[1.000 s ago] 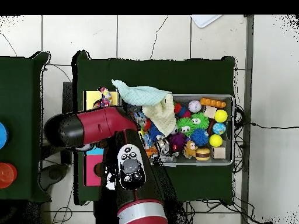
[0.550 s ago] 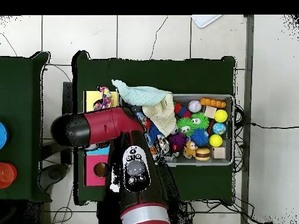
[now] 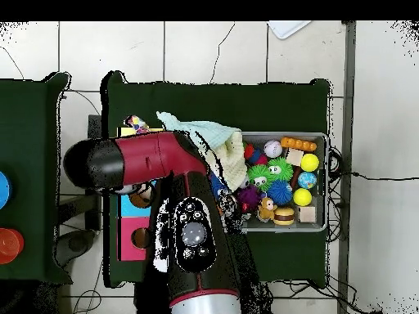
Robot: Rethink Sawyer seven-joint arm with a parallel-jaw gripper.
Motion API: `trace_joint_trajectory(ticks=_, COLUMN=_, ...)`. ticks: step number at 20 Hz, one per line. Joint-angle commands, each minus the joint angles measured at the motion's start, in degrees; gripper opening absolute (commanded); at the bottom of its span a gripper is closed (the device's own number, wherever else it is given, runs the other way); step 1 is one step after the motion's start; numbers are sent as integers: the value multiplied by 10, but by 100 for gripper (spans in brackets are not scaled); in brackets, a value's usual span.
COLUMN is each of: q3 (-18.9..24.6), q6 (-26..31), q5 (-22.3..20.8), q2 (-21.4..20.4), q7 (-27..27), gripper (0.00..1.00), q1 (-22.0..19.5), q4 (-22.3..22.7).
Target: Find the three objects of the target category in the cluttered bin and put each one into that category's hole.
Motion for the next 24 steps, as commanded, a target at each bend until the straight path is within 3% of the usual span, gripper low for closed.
trace_joint_trajectory(ticks=1, q3=-6, q6=104, q5=32, q2=16, q7=108, gripper=0, q1=-1, q4=-81)
trace_joint_trajectory(ticks=5, q3=-6, q6=99, q5=41, q2=18, q7=111, gripper=0, q1=1, q4=-80)
trace_joint_trajectory(ticks=11, q3=-20, q6=-53, q5=18, q2=60, q7=110, gripper=0, q1=-6, q4=16)
trace_joint_trajectory(ticks=18, q3=-31, q6=-109, q5=12, q2=94, q7=101, gripper=0, q1=-8, q4=45)
trace_joint_trajectory(ticks=24, q3=-38, q6=-112, q5=38, q2=119, q7=106, gripper=0, q1=-8, q4=48)
